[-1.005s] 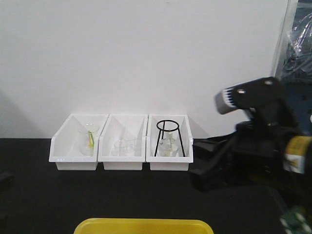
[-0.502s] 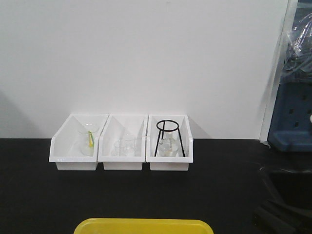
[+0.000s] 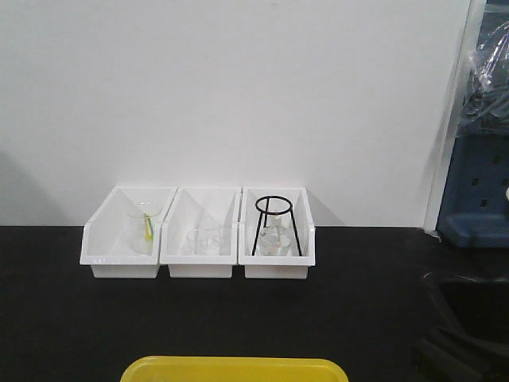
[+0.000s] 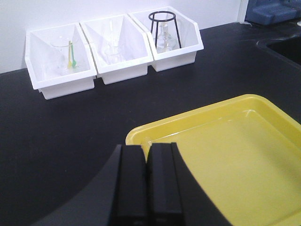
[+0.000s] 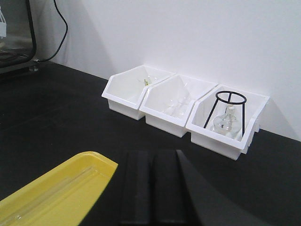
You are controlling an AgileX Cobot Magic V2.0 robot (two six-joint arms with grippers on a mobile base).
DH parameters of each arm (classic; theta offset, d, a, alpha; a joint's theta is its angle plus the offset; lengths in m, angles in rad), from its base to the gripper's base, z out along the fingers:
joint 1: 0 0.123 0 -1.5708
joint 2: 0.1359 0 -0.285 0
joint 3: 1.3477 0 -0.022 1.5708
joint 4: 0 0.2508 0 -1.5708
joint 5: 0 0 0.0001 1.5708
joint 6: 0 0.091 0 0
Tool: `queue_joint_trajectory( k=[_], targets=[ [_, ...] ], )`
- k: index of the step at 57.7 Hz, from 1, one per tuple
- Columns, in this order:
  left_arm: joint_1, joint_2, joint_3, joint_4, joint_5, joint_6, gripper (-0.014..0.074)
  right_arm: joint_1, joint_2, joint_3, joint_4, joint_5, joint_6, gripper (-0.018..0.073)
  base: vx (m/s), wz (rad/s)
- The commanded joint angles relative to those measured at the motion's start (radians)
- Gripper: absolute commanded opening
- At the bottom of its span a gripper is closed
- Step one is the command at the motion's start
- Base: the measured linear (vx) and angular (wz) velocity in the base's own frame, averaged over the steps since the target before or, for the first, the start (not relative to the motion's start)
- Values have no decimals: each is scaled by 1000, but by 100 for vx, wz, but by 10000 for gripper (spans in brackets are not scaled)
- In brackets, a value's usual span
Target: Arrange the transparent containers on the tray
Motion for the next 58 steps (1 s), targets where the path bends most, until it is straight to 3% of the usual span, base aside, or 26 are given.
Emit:
queue_joint_trajectory(
  k=[1, 7, 12, 31, 49, 58],
  targets=[
    [-5, 4, -26, 4, -71, -3, -8, -3, -3, -32, -2, -92, -6, -11, 0, 0],
    [-5, 8, -26, -11, -70, -3, -8, -3, -3, -32, -2, -96, -6, -11, 0, 0],
    [-4, 8, -26, -100, -76, 7, -8, -3, -3, -32, -2, -95, -6, -12, 0, 0],
    [0, 8, -25, -206, -161, 248, -8, -3, -3, -32, -2, -95, -6, -11, 0, 0],
    [0, 8, -25, -203, -165, 253, -8, -3, -3, -32, -2, -95, -6, -11, 0, 0],
    [0, 8, -25, -142, -165, 253, -8, -3, -3, -32, -2, -95, -6, -11, 0, 0]
  ],
)
